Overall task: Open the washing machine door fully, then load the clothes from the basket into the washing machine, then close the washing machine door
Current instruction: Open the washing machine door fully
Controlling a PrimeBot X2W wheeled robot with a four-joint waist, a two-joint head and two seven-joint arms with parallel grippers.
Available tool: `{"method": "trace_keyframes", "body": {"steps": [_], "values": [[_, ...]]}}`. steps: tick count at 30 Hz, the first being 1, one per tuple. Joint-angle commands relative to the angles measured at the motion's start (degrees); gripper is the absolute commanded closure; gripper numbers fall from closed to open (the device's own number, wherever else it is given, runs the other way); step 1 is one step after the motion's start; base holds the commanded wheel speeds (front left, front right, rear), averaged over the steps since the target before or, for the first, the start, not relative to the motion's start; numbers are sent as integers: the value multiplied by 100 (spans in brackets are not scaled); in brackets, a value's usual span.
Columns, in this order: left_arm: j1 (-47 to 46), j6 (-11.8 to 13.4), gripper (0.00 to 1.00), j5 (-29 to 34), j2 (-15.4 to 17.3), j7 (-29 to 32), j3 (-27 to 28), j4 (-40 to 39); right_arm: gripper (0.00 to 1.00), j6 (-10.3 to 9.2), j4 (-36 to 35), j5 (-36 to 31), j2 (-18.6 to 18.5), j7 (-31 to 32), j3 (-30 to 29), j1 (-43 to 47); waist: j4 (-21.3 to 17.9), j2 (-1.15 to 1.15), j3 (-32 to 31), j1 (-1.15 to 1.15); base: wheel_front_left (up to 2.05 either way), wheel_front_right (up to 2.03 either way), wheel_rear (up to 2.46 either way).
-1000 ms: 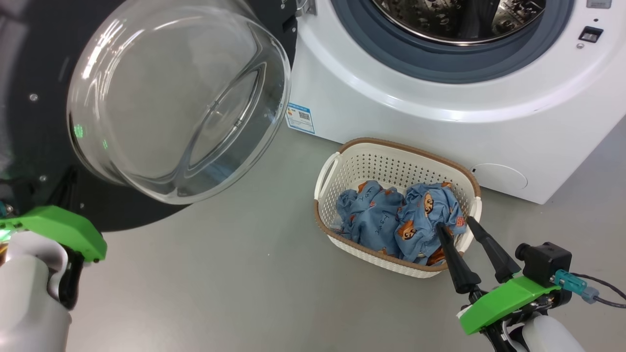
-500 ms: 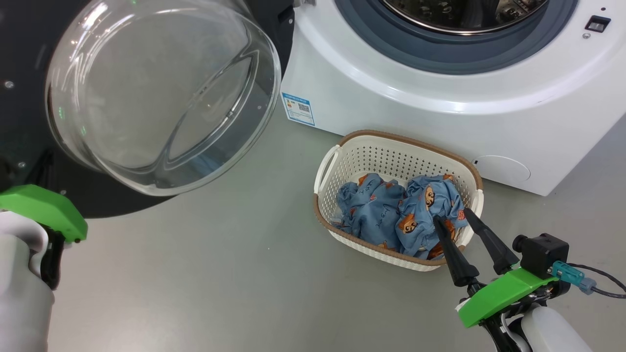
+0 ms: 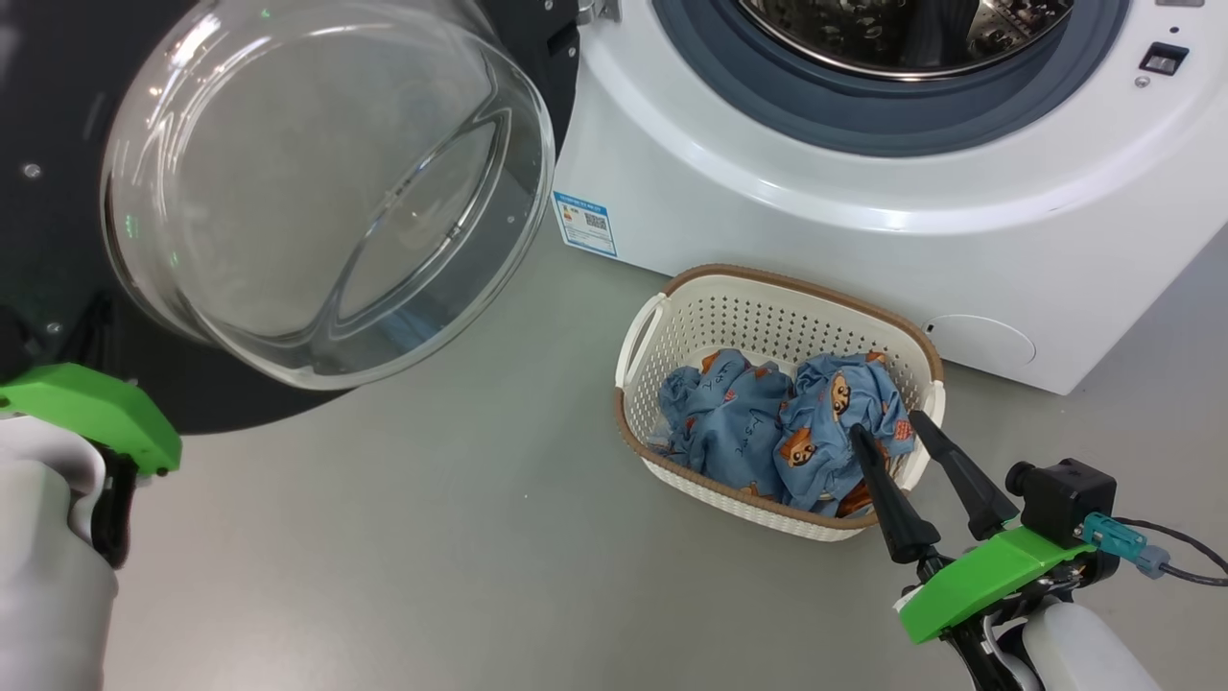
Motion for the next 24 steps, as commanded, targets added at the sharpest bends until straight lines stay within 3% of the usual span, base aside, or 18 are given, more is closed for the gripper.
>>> {"method": "trace_keyframes", "body": {"steps": [1,12,20,21,22,24], "values": [[-80,-13,100,-58,322,-70,99,-98,0,36,-108,40,33,-69,122,-50,-7,0,-20,0,0,0,0],[373,-14,100,-338,268,-118,-104,-453,0,36,-125,64,39,-69,97,38,-13,0,-182,0,0,0,0],[888,8,100,-247,299,-120,115,-1164,0,36,-141,80,80,-69,133,82,-91,0,-324,0,0,0,0],[966,17,95,-229,288,-120,158,-1278,0,36,-142,82,78,-69,134,90,-99,0,-342,0,0,0,0],[1042,29,72,-210,283,-121,202,-1388,0,36,-143,82,74,-69,131,98,-106,0,-359,0,0,0,0],[1198,49,51,-184,272,-121,297,-1604,0,36,-150,88,60,-69,121,114,-120,0,-386,0,0,0,0]]}}
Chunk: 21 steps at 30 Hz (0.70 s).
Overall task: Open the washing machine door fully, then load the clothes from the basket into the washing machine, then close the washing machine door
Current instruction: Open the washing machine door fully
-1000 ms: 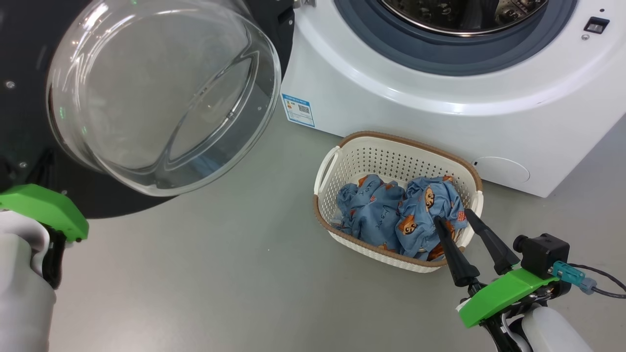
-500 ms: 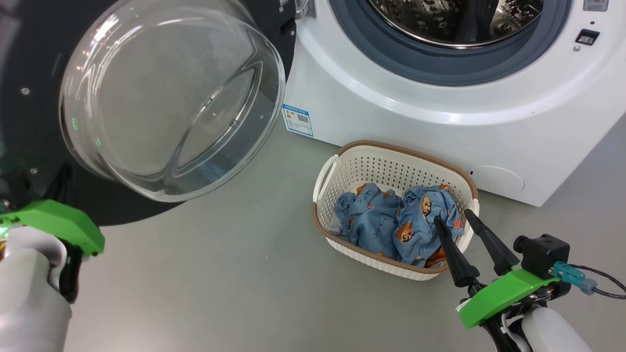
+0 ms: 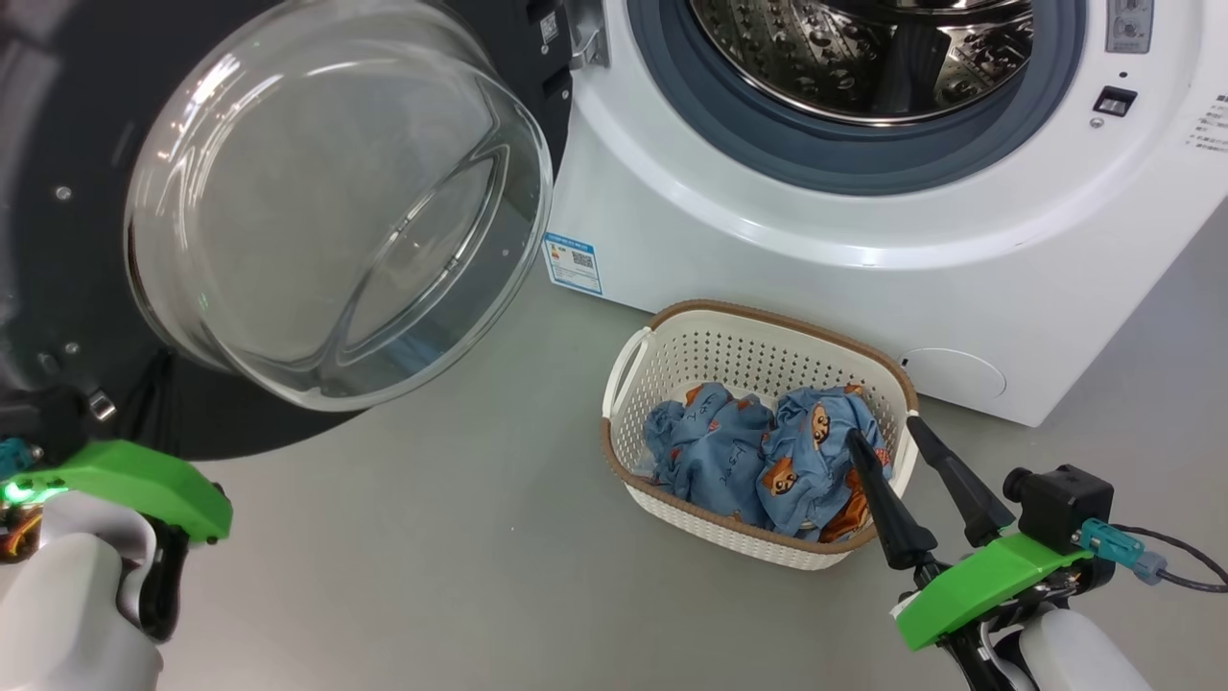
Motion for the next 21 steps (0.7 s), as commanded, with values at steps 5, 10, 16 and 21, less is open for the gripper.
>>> {"method": "trace_keyframes", "body": {"steps": [5,10,16,21], "values": [[355,91,0,173,269,-68,368,-691,0,36,-172,43,-6,-69,76,116,-47,0,-104,0,0,0,0],[685,155,0,237,219,-68,481,-1169,0,36,-171,51,-2,-69,80,150,-88,0,-201,0,0,0,0],[1207,275,0,353,157,-68,586,-1904,0,36,-155,87,52,-69,101,268,-169,0,-385,0,0,0,0],[1586,389,0,387,141,-69,678,-2411,0,36,-171,92,59,-69,163,302,-346,0,-491,0,0,0,0]]}}
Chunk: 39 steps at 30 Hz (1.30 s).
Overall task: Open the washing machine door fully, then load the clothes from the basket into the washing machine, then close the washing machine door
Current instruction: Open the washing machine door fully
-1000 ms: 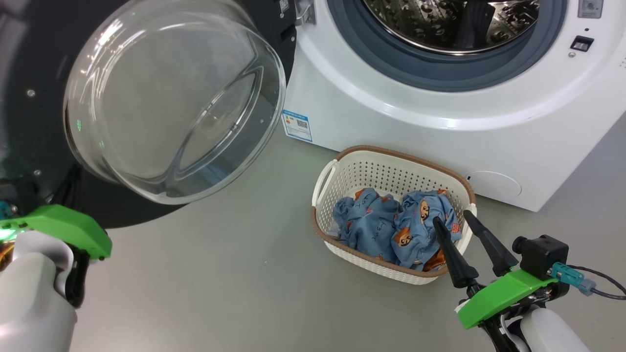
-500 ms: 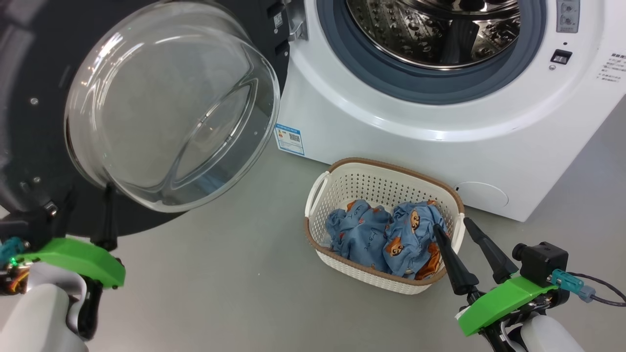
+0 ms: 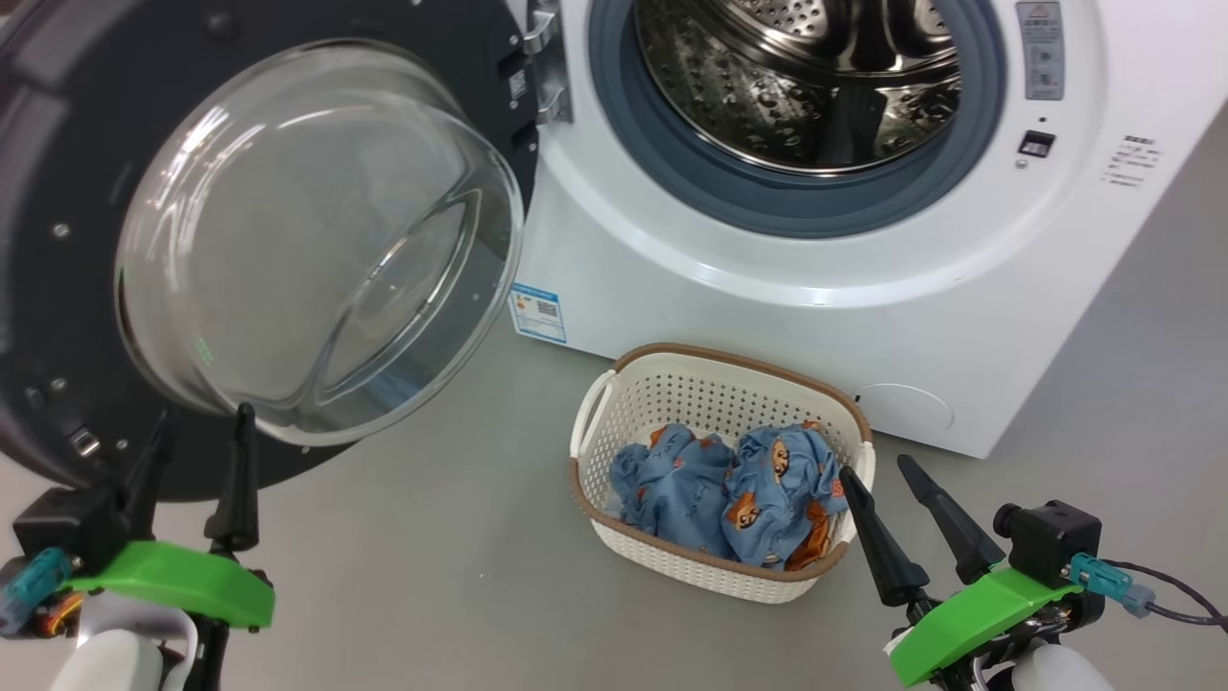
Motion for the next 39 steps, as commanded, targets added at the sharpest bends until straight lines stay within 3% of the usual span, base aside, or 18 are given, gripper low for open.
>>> {"method": "trace_keyframes", "body": {"steps": [1,19,39], "values": [[-70,77,0,58,207,-47,247,-185,0,36,-152,60,-7,-69,151,-21,-104,0,-63,0,0,0,0],[814,330,0,-68,17,-45,308,-1053,0,36,-222,58,-115,-69,271,5,-1097,0,-249,0,0,0,0],[1118,250,0,-6,-408,-46,609,-1334,0,36,-477,-70,-209,-69,216,-87,-2247,0,-147,0,0,0,0]]}}
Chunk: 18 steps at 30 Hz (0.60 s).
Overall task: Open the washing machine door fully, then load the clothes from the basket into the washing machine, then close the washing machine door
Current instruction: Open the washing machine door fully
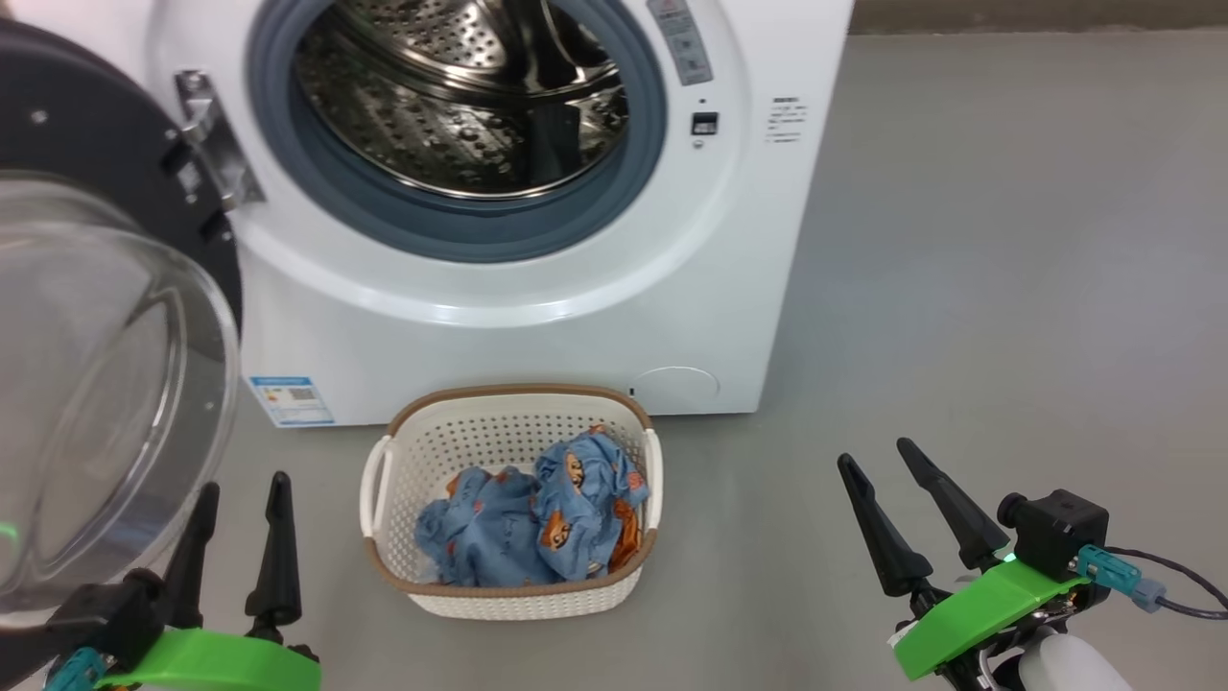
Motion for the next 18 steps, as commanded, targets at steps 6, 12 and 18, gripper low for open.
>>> {"method": "trace_keyframes", "body": {"steps": [6,12,18], "values": [[25,-94,0,97,12,-46,391,-193,0,36,-387,-86,-38,-69,-6,-65,-422,0,79,0,0,0,0],[106,-151,0,208,-149,-47,517,-315,0,36,-525,-134,-64,-69,-149,-53,-561,0,150,0,0,0,0],[171,-269,0,287,-289,-47,544,-337,0,36,-611,-196,-83,-69,-315,-15,-554,0,179,0,0,0,0]]}}
